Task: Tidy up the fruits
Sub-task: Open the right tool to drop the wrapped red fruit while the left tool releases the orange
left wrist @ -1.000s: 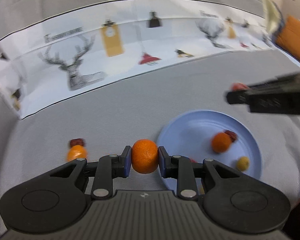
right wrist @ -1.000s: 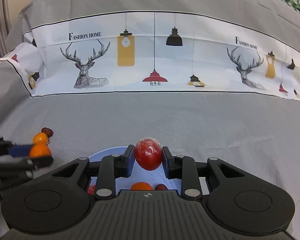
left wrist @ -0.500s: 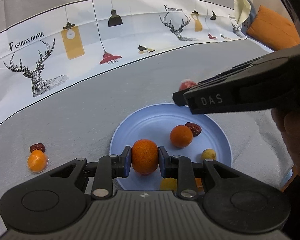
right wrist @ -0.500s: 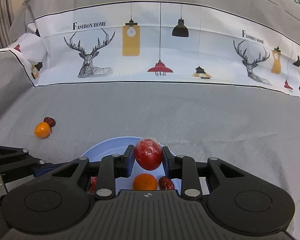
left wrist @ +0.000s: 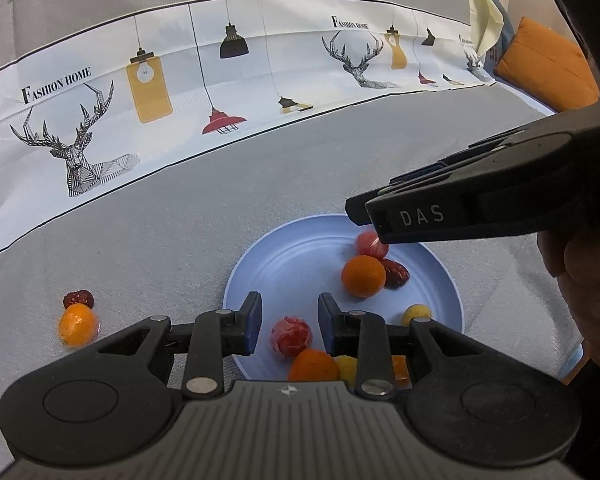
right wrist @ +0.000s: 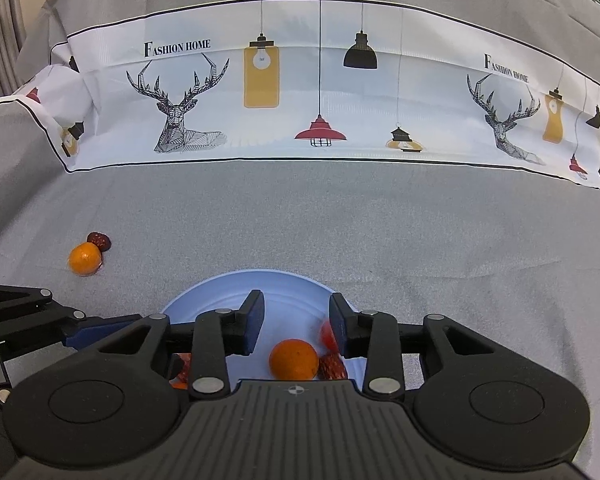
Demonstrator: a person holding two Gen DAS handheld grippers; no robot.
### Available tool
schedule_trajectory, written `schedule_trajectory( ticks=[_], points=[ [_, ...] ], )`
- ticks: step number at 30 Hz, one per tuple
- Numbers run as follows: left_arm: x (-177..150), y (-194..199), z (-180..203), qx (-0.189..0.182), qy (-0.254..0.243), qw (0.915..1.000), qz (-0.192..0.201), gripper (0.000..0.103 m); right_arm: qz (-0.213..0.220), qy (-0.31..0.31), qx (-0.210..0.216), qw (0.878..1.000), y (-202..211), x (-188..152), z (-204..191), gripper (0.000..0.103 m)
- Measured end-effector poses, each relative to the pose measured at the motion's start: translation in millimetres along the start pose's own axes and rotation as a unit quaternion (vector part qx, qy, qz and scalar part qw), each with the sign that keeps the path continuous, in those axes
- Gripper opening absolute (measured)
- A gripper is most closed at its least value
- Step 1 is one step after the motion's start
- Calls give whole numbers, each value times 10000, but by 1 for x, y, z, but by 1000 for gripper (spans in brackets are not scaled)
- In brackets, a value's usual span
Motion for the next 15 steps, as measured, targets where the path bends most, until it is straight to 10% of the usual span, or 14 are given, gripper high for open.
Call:
schedule_trajectory(
  ticks=[15],
  points=[
    [1,1,-4,58,24,10000,14,34,27,-11,-27,10000,1,0,1,38]
  ],
)
Point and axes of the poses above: each gripper's, at about its wrist camera, not at the fingertips, and y roughly against the way its jaws point, z to its right, x to its top, the point moved 7 cm from there along -y, roughly the way its jaws point, and after that the axes turned 3 degrees about y, right-handed, at the moved point
